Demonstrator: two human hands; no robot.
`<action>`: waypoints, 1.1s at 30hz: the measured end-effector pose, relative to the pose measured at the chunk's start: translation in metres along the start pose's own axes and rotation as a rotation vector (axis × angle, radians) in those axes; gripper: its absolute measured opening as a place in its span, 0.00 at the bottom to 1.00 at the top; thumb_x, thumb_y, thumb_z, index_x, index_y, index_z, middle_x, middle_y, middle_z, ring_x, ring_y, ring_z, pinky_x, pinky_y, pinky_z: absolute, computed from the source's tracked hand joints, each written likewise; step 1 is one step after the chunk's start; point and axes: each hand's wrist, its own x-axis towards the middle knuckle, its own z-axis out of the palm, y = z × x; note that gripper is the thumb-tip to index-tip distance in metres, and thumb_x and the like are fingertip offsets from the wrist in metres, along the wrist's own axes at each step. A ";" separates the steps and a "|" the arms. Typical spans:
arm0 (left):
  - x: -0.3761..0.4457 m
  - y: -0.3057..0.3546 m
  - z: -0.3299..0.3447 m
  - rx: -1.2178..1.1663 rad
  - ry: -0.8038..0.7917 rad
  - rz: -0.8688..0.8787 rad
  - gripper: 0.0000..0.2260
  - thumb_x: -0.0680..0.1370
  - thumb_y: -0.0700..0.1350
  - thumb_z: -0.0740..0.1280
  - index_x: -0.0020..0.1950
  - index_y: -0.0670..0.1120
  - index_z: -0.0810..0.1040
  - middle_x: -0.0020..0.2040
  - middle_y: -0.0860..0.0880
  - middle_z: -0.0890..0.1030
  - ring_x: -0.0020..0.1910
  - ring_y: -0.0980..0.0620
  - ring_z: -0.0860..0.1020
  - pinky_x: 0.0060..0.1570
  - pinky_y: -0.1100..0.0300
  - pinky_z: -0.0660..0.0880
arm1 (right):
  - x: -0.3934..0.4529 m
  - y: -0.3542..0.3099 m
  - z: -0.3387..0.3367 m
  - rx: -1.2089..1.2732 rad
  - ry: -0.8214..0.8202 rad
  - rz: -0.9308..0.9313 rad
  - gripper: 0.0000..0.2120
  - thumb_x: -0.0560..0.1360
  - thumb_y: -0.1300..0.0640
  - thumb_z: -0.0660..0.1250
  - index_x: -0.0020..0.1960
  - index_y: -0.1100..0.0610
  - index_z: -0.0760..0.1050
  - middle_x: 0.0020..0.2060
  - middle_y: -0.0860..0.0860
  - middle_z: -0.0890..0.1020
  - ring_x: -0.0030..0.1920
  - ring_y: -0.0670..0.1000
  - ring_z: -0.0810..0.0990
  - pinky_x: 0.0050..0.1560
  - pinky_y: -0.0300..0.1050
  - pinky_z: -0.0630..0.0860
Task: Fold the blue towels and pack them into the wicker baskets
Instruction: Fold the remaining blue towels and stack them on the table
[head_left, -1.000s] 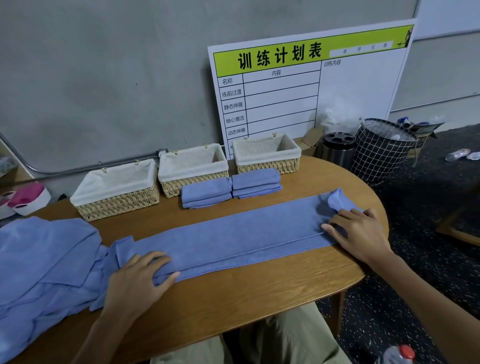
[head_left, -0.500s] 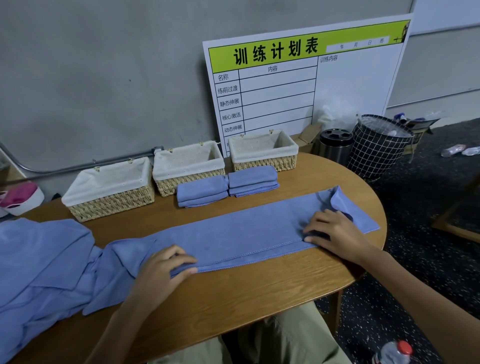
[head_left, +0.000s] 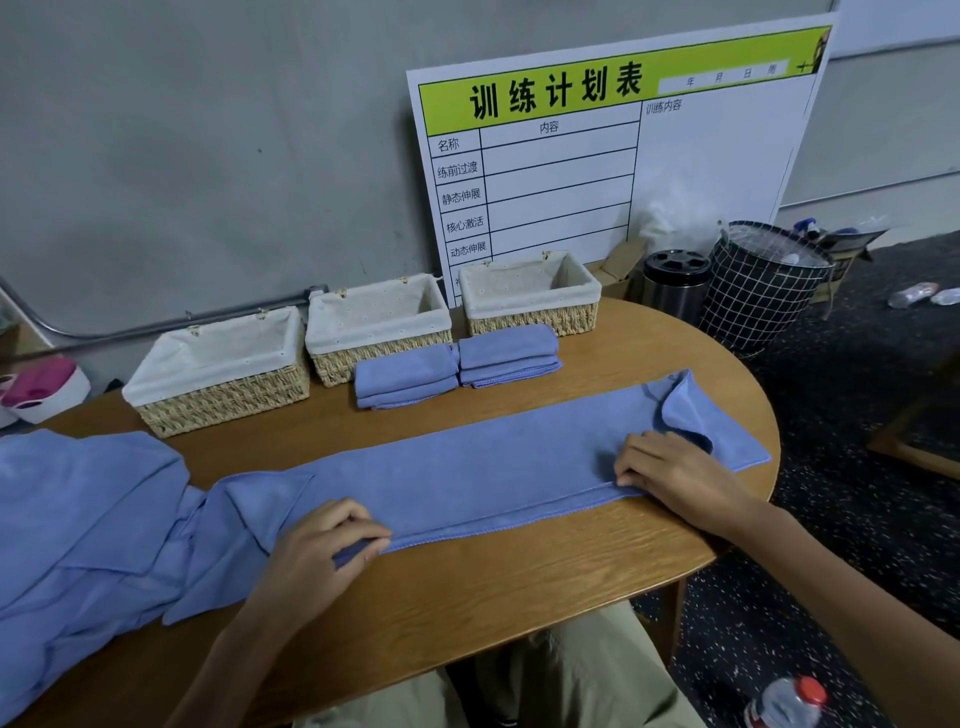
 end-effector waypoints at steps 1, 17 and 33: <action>-0.001 -0.001 0.001 0.005 -0.011 0.007 0.13 0.80 0.58 0.65 0.50 0.52 0.85 0.46 0.62 0.77 0.44 0.59 0.78 0.40 0.57 0.76 | -0.001 0.001 0.001 0.001 -0.017 -0.002 0.10 0.82 0.50 0.58 0.46 0.51 0.75 0.44 0.43 0.73 0.41 0.44 0.70 0.43 0.40 0.62; 0.023 0.000 0.001 0.011 0.073 -0.092 0.14 0.80 0.59 0.62 0.48 0.54 0.83 0.45 0.62 0.77 0.46 0.62 0.78 0.42 0.67 0.71 | 0.026 0.010 0.007 -0.135 0.033 0.179 0.11 0.82 0.52 0.53 0.46 0.50 0.73 0.43 0.44 0.75 0.42 0.48 0.74 0.47 0.45 0.67; 0.045 0.014 0.000 0.261 -0.073 -0.045 0.22 0.84 0.63 0.49 0.47 0.57 0.80 0.42 0.59 0.81 0.40 0.58 0.80 0.34 0.57 0.77 | 0.023 0.006 -0.005 -0.043 -0.050 0.222 0.21 0.81 0.37 0.53 0.42 0.48 0.77 0.37 0.43 0.77 0.37 0.47 0.76 0.36 0.46 0.71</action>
